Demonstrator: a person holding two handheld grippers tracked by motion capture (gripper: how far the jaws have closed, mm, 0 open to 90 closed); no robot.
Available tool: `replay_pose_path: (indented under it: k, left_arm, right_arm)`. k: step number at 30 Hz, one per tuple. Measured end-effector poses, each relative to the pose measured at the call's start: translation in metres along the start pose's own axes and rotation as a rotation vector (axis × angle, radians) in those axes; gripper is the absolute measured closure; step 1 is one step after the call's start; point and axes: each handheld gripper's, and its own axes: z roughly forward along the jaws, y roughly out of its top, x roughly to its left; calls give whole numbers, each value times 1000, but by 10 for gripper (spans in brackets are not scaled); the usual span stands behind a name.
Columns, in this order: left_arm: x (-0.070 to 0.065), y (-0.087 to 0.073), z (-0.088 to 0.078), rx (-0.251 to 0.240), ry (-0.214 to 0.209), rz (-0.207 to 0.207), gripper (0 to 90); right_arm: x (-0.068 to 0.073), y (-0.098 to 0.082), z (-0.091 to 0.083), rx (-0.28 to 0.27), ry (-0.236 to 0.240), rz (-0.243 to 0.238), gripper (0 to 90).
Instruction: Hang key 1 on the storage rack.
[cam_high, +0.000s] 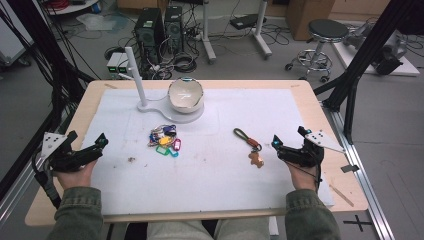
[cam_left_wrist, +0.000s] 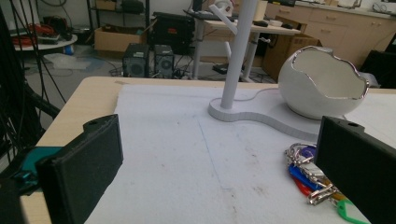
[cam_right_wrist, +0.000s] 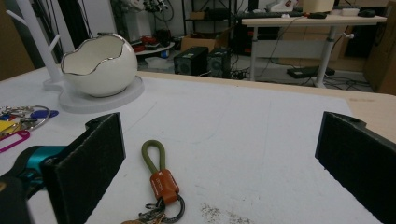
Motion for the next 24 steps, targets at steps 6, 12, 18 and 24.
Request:
replay_pose_path:
  k: [6,12,18,24]
  left_arm:
    - [3,-2,3,28,-7,-26,17]
    - [3,-3,4,31,-5,-26,17]
    - [2,-3,4,35,-11,-21,17]
    - [1,-4,5,42,-18,-17,17]
  right_arm:
    - [1,0,1,7,9,2,6]
    - [2,0,0,9,15,7,6]
    - [2,0,0,13,21,3,6]
    - [4,0,2,28,25,9,6]
